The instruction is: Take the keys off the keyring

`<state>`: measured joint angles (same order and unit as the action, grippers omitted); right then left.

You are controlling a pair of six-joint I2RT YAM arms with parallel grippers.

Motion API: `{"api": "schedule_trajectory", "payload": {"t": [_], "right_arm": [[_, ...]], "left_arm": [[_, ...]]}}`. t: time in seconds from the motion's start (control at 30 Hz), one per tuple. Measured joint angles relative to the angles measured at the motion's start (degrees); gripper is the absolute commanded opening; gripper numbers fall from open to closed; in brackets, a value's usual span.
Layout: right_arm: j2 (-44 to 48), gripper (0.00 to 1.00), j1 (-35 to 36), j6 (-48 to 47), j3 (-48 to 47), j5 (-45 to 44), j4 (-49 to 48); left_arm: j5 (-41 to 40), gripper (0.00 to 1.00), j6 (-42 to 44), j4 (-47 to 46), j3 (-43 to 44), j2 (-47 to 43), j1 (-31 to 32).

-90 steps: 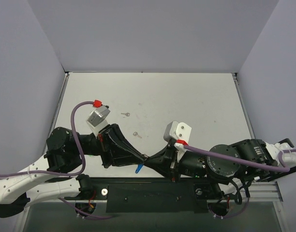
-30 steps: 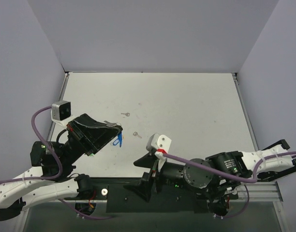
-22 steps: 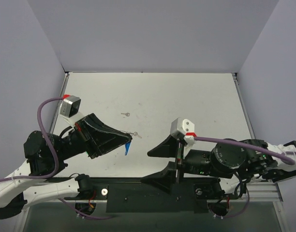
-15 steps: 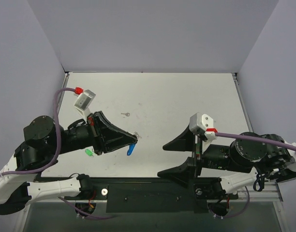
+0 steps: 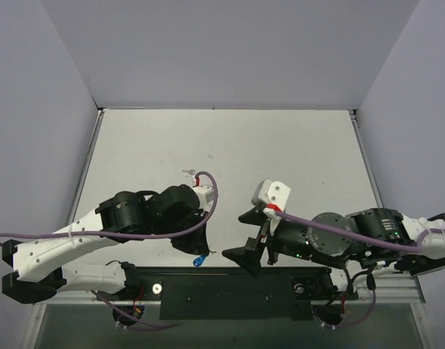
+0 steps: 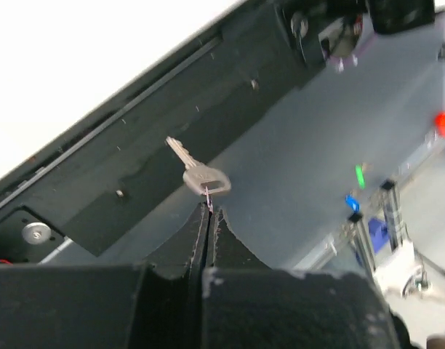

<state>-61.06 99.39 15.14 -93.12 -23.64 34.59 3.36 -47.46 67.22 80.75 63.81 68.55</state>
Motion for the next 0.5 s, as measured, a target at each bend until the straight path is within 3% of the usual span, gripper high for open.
{"api": "schedule_trajectory", "payload": {"t": [0.13,0.3,0.5], "right_arm": [[-2.14,0.73,-0.74,-0.02,2.21,1.73,-0.02],[-0.50,0.72,-5.14,0.20,4.24,11.96,-0.39],[2.78,0.72,-6.05,0.26,4.26,20.55,-3.58]], "left_arm": [[4.20,0.00,0.17,-0.90,-2.51,-3.17,2.03],[10.91,0.00,0.24,-5.86,-2.23,-9.86,1.90],[16.61,0.00,-0.83,-12.66,-2.23,-11.47,1.90]]}}
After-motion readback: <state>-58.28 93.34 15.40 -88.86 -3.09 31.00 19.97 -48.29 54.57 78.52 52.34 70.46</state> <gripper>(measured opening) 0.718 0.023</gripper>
